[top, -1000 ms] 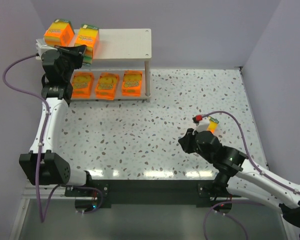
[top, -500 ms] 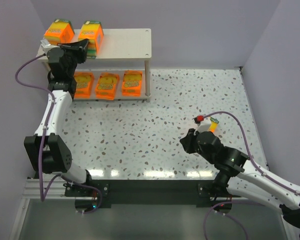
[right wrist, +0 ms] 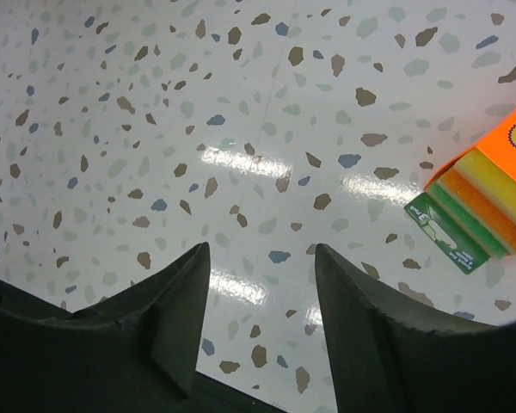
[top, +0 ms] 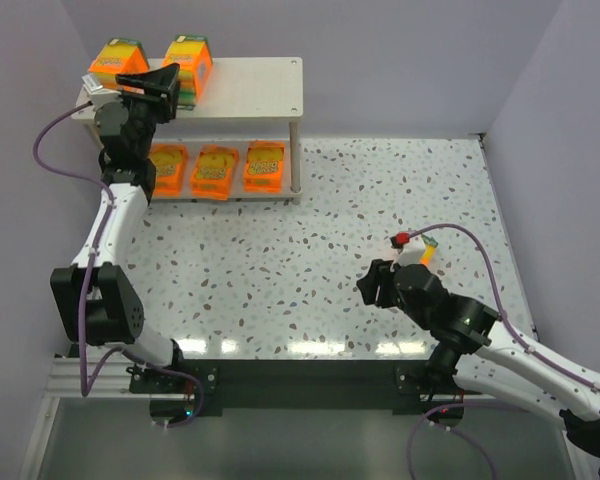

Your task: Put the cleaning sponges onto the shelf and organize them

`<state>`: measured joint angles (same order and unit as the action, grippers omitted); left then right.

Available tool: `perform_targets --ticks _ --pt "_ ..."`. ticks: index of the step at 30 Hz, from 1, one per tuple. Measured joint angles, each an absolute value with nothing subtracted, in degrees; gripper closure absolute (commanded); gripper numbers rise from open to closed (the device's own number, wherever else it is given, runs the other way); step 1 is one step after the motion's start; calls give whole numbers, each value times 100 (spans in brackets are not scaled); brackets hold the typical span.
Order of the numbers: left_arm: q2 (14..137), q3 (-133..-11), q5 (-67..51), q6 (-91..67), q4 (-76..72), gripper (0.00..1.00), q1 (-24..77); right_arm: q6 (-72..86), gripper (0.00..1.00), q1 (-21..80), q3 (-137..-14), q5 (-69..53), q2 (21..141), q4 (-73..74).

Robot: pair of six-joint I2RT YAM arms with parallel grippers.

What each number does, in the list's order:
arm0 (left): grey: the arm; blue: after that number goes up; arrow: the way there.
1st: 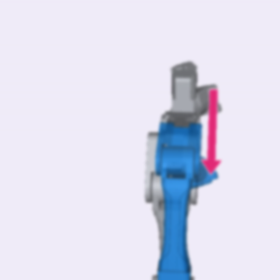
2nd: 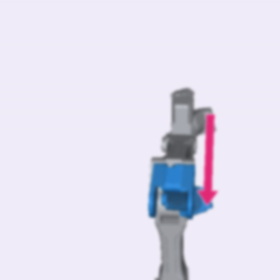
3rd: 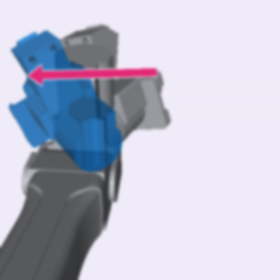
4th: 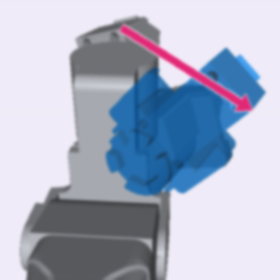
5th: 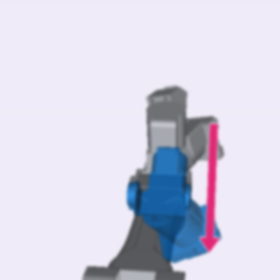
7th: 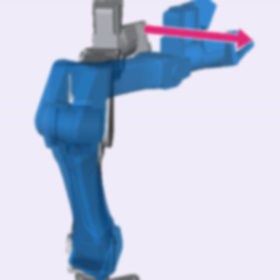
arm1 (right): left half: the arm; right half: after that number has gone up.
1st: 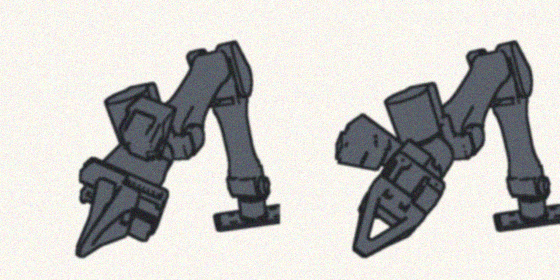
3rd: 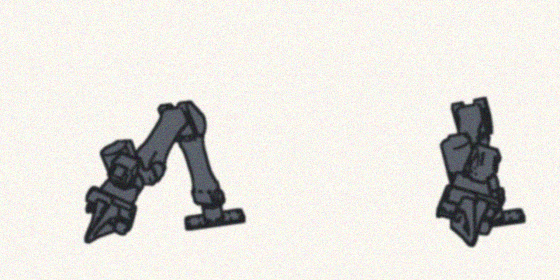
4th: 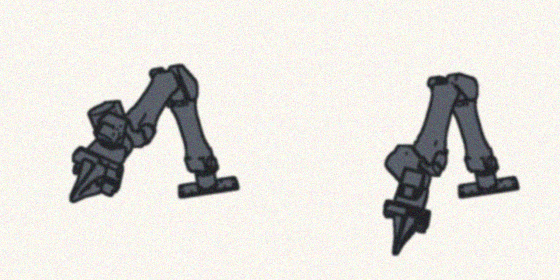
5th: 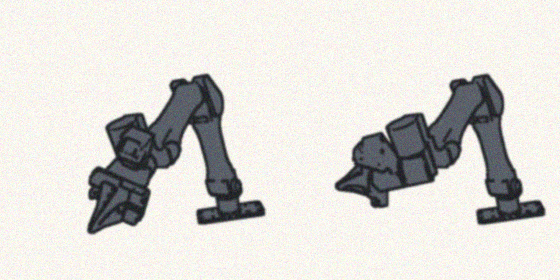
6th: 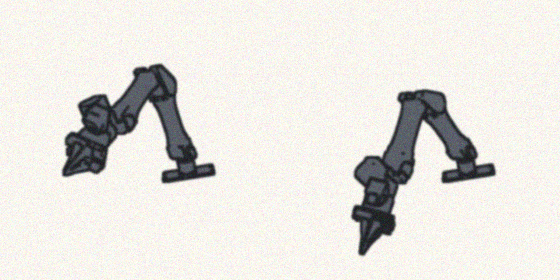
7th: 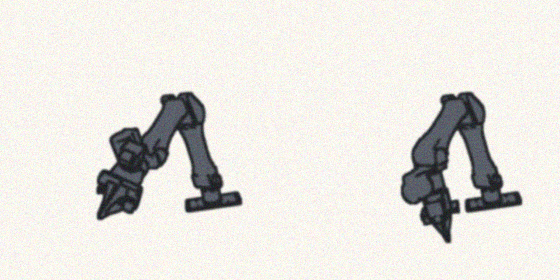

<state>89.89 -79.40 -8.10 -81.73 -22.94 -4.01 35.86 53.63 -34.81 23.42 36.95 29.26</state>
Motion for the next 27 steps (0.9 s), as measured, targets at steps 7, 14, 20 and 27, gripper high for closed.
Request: perform_targets --ticks 7,14,20,27 --pt "7830 -7091 -1203 -7616 -2462 40 -368 3817 31 5360 -3610 3114 3769 3380" --pt "5701 -5581 -1883 -6510 -2475 40 587 4066 22 4189 -3889 3448 4805 3638" --pt "4703 -4296 -2722 -5603 -2051 41 1367 4086 11 3081 -4040 3406 5260 3601" --pt "4397 -2926 -3044 -4838 -1111 43 2075 4268 11 1833 -4069 3138 5972 3105"
